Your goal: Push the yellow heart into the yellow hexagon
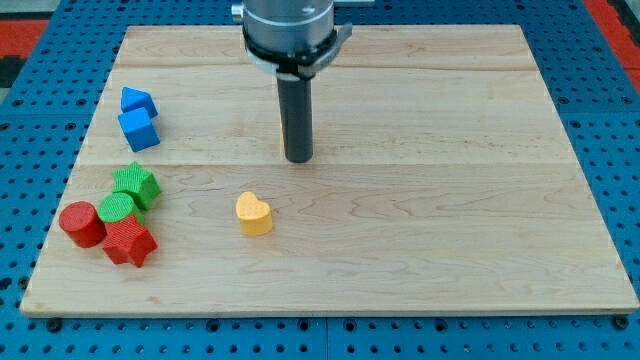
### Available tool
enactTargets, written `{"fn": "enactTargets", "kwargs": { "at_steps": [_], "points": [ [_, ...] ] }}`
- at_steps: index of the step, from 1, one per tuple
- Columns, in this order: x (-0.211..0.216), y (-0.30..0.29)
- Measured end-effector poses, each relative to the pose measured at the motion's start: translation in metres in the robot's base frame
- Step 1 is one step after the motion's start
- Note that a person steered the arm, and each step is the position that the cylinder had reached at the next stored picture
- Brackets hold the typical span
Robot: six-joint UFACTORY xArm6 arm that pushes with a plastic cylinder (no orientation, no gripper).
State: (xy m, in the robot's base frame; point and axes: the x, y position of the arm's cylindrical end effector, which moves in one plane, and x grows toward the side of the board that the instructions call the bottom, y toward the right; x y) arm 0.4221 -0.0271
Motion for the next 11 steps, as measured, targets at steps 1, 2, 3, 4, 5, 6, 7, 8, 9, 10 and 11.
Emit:
{"fn": "enactTargets", "kwargs": {
  "at_steps": [1, 2, 3, 4, 5, 6, 7, 8, 9, 10, 11],
  "points": [
    [0.068, 0.05],
    [0.148, 0.043],
    [0.146, -0.025],
    [0.103, -0.046],
    [0.057, -0.046],
    [0.027, -0.046],
    [0.059, -0.061],
    [0.045, -0.105],
    [0.002, -0.074],
    [-0.006, -0.096],
    [-0.006, -0.161]
  ]
}}
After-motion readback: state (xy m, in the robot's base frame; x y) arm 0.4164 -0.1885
